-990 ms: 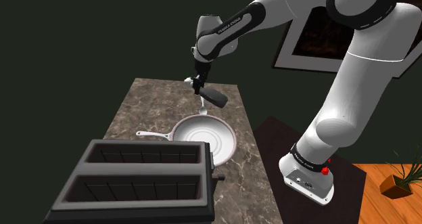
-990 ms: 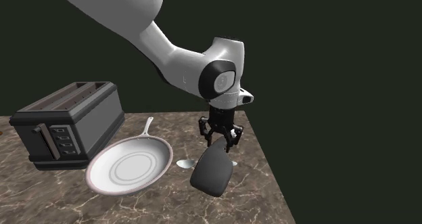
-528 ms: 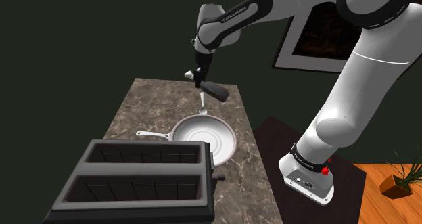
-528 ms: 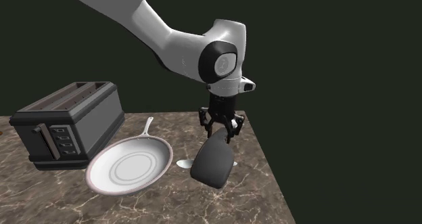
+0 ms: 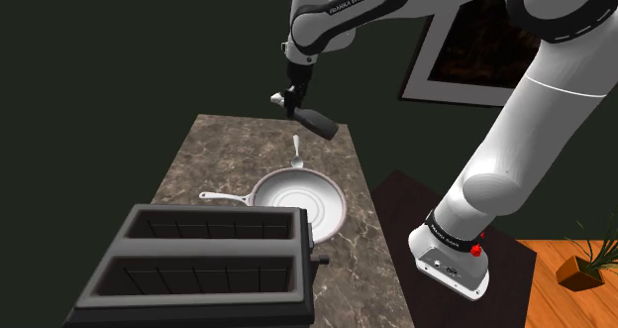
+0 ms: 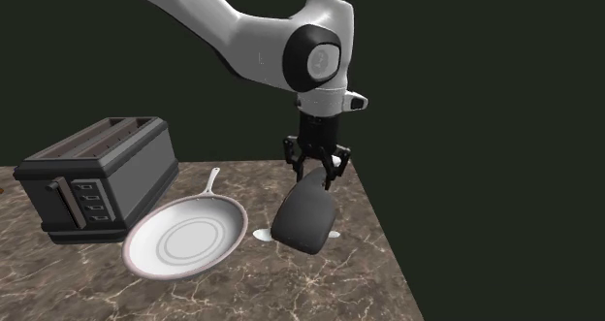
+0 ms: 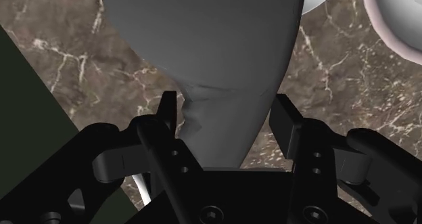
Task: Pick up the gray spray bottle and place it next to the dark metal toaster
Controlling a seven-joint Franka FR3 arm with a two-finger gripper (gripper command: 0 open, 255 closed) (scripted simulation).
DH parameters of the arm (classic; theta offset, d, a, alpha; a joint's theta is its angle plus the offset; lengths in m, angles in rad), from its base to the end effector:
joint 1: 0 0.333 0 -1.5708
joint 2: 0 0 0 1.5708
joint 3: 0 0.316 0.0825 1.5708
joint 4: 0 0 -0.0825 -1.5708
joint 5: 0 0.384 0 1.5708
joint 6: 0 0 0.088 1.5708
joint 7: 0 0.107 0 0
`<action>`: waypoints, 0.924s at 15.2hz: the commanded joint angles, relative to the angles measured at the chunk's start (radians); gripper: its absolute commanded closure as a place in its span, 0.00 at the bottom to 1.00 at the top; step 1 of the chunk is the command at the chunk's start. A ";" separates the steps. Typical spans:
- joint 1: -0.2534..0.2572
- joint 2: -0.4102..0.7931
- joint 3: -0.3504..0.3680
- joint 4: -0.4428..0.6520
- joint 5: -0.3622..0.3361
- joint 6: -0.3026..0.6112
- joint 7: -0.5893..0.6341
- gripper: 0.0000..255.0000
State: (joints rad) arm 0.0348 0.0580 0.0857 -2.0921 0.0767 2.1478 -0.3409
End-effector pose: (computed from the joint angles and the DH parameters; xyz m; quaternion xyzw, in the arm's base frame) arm 0.5506 0.0695 0.3955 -0.9775 -0.2080 -0.0027 0.0345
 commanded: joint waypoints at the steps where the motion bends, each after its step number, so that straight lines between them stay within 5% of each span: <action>1: -0.001 -0.010 -0.001 0.017 0.000 -0.028 -0.001 1.00; 14: -0.003 -0.064 -0.003 0.132 -0.002 -0.196 0.008 1.00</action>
State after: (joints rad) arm 0.0316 0.0009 0.0828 -1.9674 0.0749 1.9662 -0.3339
